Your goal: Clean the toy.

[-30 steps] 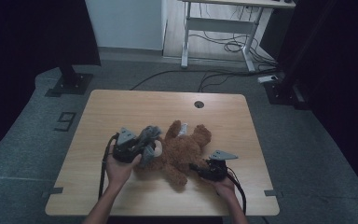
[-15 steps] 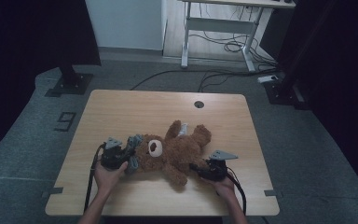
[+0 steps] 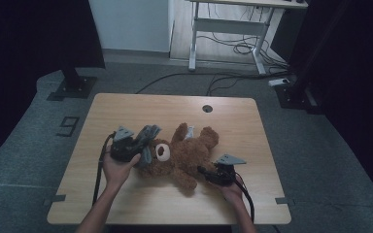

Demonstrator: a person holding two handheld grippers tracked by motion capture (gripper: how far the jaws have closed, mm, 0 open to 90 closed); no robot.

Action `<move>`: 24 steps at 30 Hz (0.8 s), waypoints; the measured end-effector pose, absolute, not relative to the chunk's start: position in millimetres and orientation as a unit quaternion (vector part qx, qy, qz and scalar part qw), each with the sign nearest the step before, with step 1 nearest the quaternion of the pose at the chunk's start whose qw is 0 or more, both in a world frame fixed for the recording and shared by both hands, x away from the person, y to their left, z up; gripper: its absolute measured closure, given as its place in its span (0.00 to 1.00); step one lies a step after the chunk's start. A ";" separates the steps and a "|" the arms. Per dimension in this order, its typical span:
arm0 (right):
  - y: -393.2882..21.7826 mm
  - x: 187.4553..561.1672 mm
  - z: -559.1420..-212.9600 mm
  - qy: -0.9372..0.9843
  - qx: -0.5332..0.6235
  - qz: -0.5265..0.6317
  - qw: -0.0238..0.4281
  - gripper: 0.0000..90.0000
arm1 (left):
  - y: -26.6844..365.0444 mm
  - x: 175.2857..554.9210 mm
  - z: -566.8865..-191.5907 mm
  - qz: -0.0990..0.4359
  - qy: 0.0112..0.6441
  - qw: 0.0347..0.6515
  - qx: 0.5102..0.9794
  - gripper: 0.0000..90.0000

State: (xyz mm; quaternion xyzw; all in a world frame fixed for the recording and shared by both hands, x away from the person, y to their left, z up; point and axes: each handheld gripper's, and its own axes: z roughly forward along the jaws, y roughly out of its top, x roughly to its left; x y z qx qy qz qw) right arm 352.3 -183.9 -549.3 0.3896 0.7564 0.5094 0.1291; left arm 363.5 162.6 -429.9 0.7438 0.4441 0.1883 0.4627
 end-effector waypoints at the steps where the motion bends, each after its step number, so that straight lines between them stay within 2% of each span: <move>1: -183.7 353.8 -549.4 0.755 0.391 0.510 0.131 0.63 | 154.2 366.4 -425.2 0.191 0.438 0.464 0.746 0.86; 4: -180.8 357.2 -549.2 0.752 0.398 0.506 0.143 0.63 | 130.3 377.4 -418.9 0.192 0.422 0.456 0.759 0.86; 8: -176.8 358.9 -548.9 0.750 0.402 0.502 0.152 0.63 | 108.5 391.3 -431.6 0.173 0.424 0.434 0.776 0.86; 15: -175.5 355.5 -547.1 0.758 0.394 0.496 0.155 0.61 | 112.8 392.7 -457.5 0.142 0.436 0.436 0.774 0.86; 18: -175.7 352.9 -545.2 0.762 0.392 0.494 0.148 0.56 | 115.3 384.4 -464.2 0.140 0.434 0.447 0.769 0.87; 22: -180.4 346.1 -538.1 0.761 0.390 0.498 0.143 0.42 | 119.1 374.3 -471.9 0.133 0.434 0.468 0.759 0.87; 24: -182.2 345.1 -535.6 0.758 0.391 0.502 0.143 0.40 | 120.2 368.6 -475.8 0.132 0.431 0.475 0.756 0.87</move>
